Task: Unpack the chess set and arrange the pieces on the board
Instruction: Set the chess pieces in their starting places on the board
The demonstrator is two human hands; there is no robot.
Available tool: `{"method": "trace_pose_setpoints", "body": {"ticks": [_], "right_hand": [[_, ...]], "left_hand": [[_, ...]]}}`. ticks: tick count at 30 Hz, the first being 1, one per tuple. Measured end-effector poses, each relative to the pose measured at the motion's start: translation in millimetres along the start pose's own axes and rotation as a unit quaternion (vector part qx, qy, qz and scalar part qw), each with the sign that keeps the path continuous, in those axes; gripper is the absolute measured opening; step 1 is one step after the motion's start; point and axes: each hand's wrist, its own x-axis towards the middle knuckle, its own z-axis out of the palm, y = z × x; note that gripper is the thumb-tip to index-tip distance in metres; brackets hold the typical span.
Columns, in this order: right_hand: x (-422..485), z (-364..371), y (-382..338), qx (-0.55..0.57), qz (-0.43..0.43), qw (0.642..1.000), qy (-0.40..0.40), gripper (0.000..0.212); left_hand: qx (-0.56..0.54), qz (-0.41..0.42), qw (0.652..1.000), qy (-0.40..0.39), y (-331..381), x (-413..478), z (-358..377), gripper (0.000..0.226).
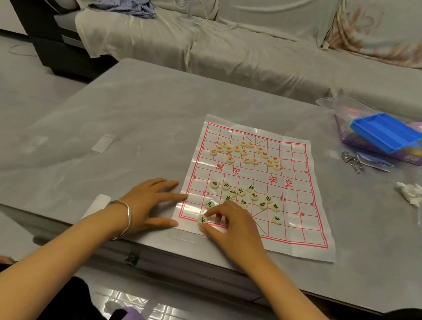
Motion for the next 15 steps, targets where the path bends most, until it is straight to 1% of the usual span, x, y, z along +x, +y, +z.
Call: {"method": "trace_pose_setpoints", "body": {"ticks": [4, 8, 11, 15], "right_hand": [[2, 10, -5, -0.001, 0.002, 1.000, 0.003, 0.024], [2, 14, -5, 0.043, 0.012, 0.999, 0.003, 0.021], [7, 23, -11, 0.039, 0.013, 0.999, 0.011, 0.020], [13, 36, -19, 0.036, 0.020, 0.999, 0.022, 0.021]], "left_hand": [[-0.007, -0.006, 1.000, 0.015, -4, -7, 5, 0.090], [-0.025, -0.012, 0.999, 0.016, -5, -7, 8, 0.079], [-0.027, -0.014, 0.999, 0.013, -5, -7, 6, 0.070], [-0.056, -0.007, 0.998, 0.013, -7, -9, 5, 0.076]]}}
